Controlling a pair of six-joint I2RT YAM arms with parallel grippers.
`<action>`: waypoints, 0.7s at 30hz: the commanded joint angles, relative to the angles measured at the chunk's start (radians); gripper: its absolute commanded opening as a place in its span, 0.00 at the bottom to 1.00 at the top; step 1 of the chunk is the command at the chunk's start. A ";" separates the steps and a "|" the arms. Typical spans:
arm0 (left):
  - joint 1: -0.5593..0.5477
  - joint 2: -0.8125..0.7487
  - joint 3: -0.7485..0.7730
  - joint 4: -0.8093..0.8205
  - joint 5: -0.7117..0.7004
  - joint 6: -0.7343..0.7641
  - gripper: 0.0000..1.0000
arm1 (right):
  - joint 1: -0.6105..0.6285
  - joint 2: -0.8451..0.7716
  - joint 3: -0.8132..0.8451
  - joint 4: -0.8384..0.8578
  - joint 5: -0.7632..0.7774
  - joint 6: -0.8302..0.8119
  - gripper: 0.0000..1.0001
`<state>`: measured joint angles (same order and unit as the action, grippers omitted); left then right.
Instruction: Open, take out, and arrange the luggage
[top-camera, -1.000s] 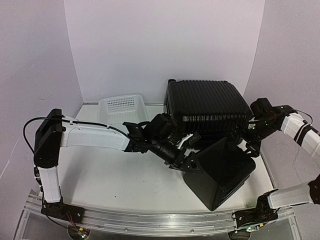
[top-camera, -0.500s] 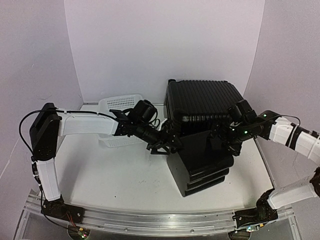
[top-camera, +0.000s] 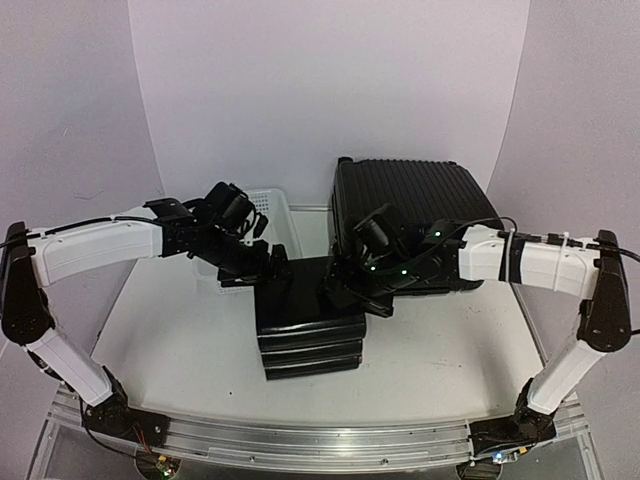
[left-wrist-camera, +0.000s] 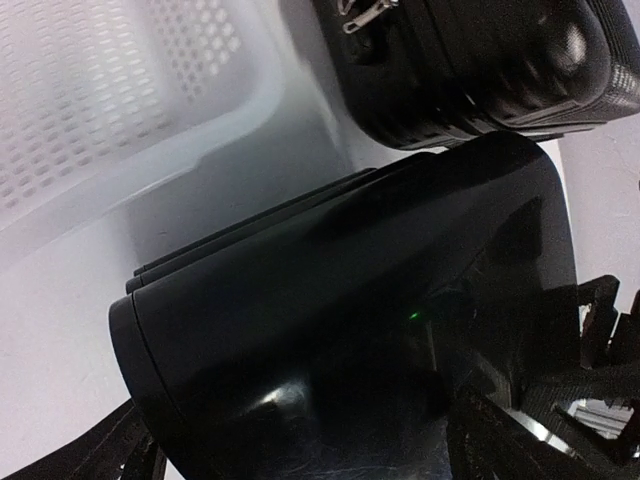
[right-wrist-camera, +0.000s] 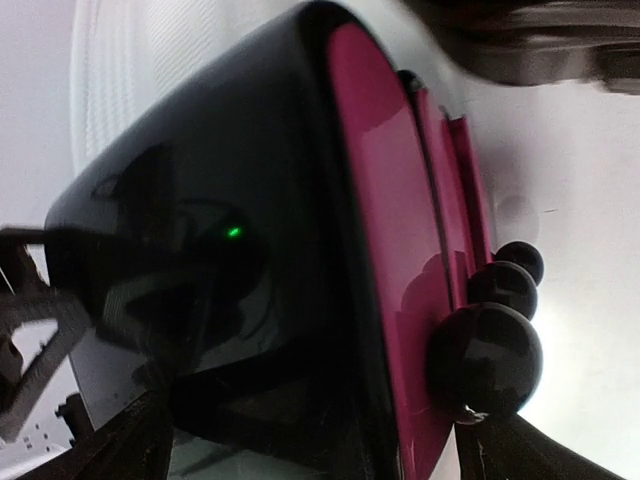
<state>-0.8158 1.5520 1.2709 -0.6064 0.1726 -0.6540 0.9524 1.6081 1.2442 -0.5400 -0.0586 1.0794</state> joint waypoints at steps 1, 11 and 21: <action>0.044 -0.073 -0.026 -0.130 -0.140 0.078 0.96 | 0.105 0.137 0.090 0.044 -0.212 -0.113 0.98; 0.241 -0.109 -0.008 -0.281 -0.236 0.194 0.98 | 0.190 0.376 0.334 0.164 -0.342 -0.187 0.98; 0.395 -0.136 0.122 -0.416 -0.504 0.312 0.99 | 0.212 0.643 0.673 0.295 -0.424 -0.078 0.98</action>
<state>-0.4385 1.4586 1.2957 -0.9260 -0.1677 -0.4156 1.1458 2.1632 1.8050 -0.3180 -0.3946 0.9791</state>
